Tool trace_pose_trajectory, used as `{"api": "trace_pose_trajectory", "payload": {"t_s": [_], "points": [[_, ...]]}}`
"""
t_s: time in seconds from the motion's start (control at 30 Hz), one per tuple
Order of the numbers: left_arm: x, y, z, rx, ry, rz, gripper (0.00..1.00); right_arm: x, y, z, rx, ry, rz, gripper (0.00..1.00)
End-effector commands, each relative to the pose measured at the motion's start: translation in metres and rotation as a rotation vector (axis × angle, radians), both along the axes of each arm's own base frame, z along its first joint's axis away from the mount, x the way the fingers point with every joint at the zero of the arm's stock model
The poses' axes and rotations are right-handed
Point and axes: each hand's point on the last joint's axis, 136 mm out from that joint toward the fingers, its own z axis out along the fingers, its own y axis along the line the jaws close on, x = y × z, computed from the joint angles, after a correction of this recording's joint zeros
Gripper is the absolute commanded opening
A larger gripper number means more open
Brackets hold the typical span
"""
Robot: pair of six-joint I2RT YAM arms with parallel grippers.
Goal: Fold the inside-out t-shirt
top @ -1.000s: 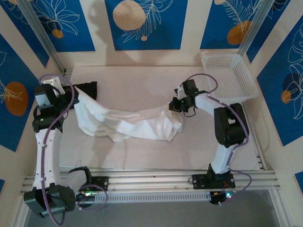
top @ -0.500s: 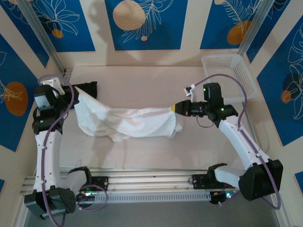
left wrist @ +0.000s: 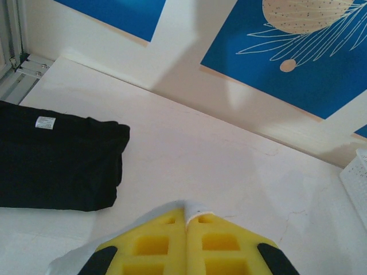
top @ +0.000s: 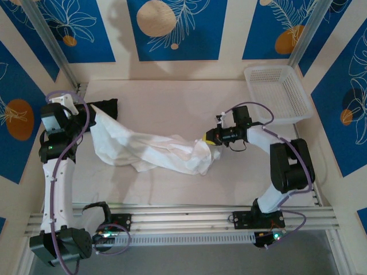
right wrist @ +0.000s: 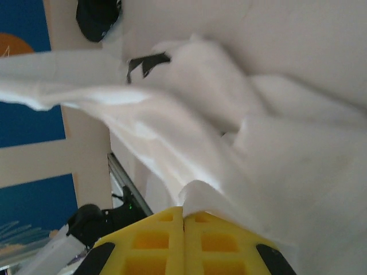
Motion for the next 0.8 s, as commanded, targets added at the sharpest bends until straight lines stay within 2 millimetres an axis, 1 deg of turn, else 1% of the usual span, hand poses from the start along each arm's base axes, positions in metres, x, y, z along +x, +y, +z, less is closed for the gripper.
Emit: {"api": "trace_pose_trajectory", "payload": {"t_s": [0.0,0.07,0.17,0.27,0.4,0.57,0.77], "points": [[0.001,0.001,0.010,0.002,-0.046,-0.006,0.00,0.018,-0.002,0.004,0.013,-0.043,-0.002,0.07],[0.001,0.001,0.011,0.004,-0.047,-0.006,0.00,0.018,-0.006,-0.001,0.011,-0.034,-0.012,0.10],[0.002,0.001,0.009,0.003,-0.043,-0.008,0.00,0.012,-0.012,0.000,0.010,-0.037,-0.025,0.16],[0.002,0.001,0.009,0.002,-0.042,-0.006,0.00,0.001,-0.019,0.000,-0.017,-0.048,-0.037,0.24],[0.002,0.001,0.007,-0.001,-0.039,-0.007,0.00,-0.014,-0.025,-0.005,-0.059,-0.045,-0.048,0.33],[0.002,0.000,0.008,0.000,-0.041,-0.009,0.00,-0.031,-0.031,-0.014,-0.094,-0.032,-0.054,0.38],[0.003,0.001,0.007,0.000,-0.039,-0.009,0.00,-0.042,-0.034,-0.027,-0.138,-0.009,-0.046,0.40]]}}
